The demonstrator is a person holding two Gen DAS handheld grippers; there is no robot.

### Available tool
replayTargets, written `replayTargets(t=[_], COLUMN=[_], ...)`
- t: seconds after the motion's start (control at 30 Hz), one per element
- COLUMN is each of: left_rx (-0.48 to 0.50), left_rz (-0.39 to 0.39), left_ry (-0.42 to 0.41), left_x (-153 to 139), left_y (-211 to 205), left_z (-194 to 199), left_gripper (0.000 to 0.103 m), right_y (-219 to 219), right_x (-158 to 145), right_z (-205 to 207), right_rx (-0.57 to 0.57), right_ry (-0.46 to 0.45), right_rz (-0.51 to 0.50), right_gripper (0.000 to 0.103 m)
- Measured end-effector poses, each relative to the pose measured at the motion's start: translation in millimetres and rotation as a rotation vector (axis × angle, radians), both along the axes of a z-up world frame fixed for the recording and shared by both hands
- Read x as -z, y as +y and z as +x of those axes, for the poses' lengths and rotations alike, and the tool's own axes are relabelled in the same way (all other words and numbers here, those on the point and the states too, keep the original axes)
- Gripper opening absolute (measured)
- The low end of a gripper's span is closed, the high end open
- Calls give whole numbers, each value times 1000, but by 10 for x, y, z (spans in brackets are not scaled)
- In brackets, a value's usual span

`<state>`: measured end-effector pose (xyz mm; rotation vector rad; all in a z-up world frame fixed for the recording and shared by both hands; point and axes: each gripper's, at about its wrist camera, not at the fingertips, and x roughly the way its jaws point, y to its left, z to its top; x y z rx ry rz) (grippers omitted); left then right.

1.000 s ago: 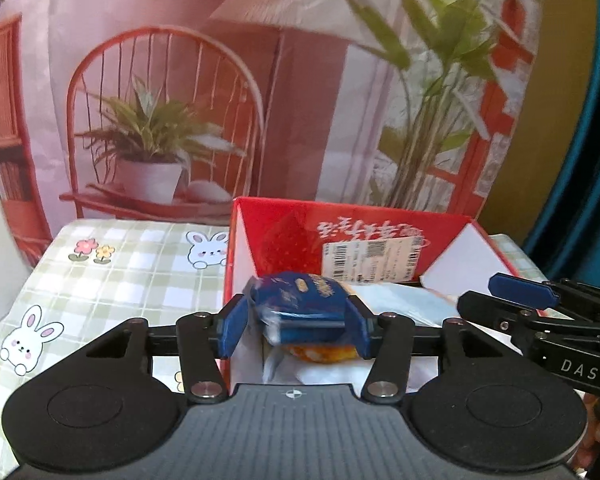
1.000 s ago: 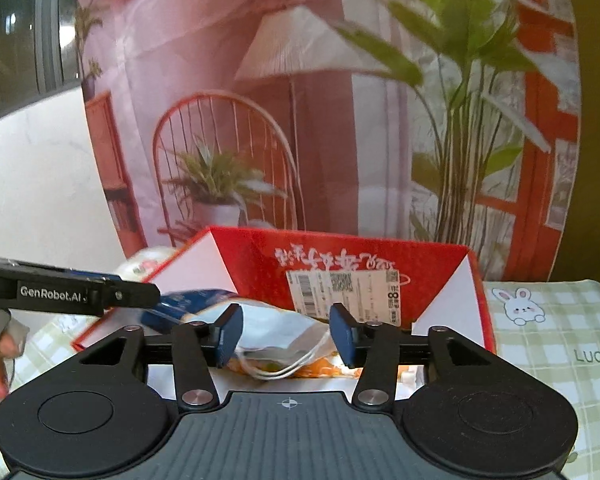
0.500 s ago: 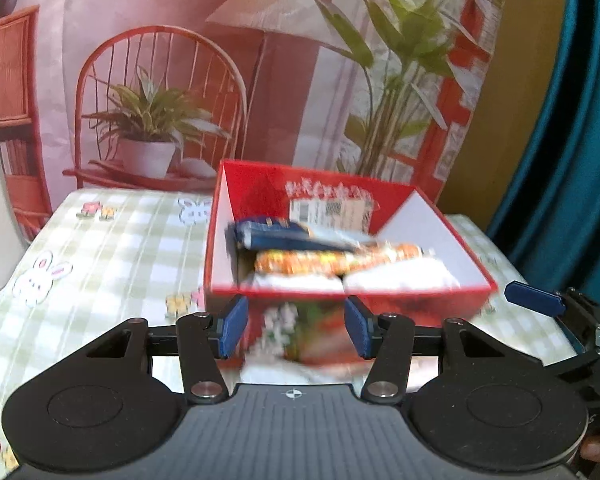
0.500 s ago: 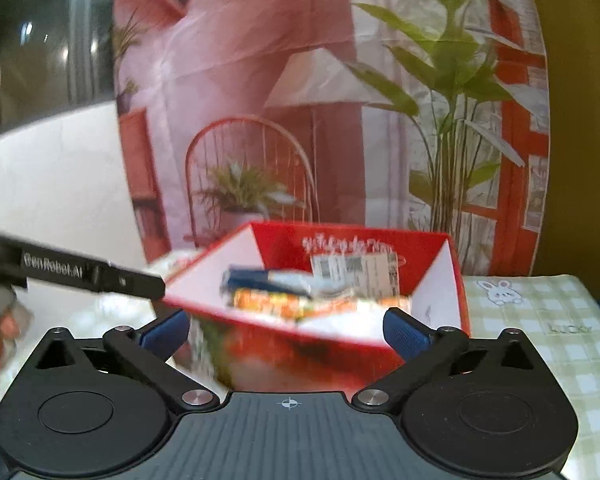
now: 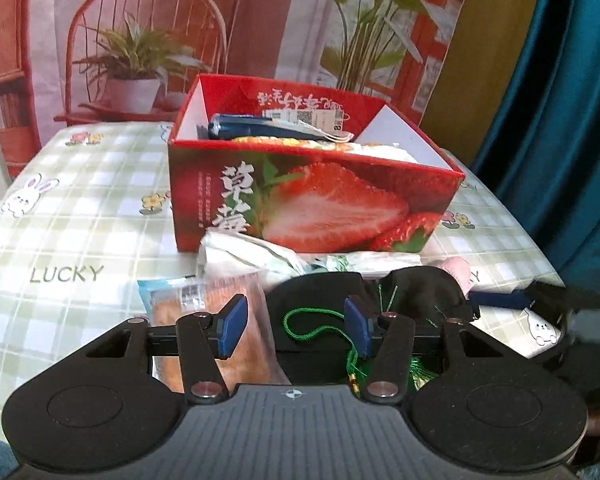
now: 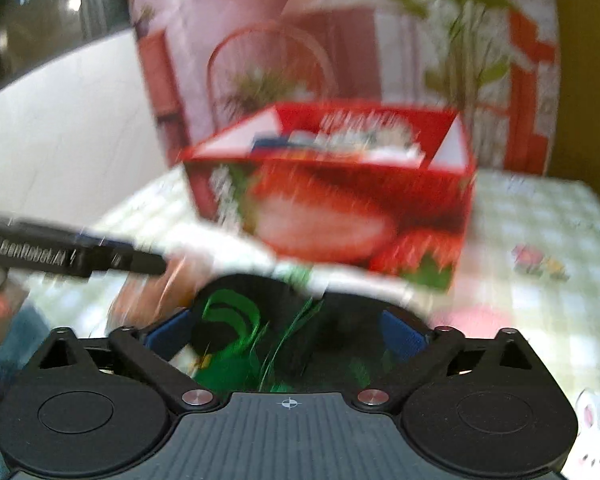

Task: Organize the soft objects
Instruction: 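Lower both grippers onto the green tasseled sachet and close them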

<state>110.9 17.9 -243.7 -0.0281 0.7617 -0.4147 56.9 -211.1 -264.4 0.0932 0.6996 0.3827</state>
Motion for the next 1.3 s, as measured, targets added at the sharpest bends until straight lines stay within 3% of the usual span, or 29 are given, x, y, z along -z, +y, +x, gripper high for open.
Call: replayTargets(t=[0.1,0.33,0.47,0.5,0.73,0.8,0.83,1.03,1.17,1.3], left_rx=[3,-14,-13,-12,-6,4,10,33,48,87], left_rz=[-7,-23,-27,-27,-41,-44,-43,-42,-42,-40], left_ry=[7,55,72,74,85,89,90,90,98,121], left_x=[21,147,199,208,247,259,264,285,301,343], left_y=[4,31,30,27,26,6,-5,-37,-56,-111], left_z=[19,84,109,113,128,129,129,131,138,143], left_gripper=[56,56,56,56,56,56,56,56,55,55], right_y=[85,287,362,358,305,322,328,329,316,340], right_x=[71,183,228,245,193,136,109,133,158,245], right_z=[-4,17,25,38,66,84,87,79,58,46], right_rx=[-70,-189,-243,-247,-214,-200,-192,-201,-203,-219], right_ry=[60,153,190,199,135,74,40,19,58,115], right_rz=[-21,-70,-71,-70,-44,-63,-76,-113,-111,-103], right_gripper=[80,64,46,46,42,27,25,28,44,51])
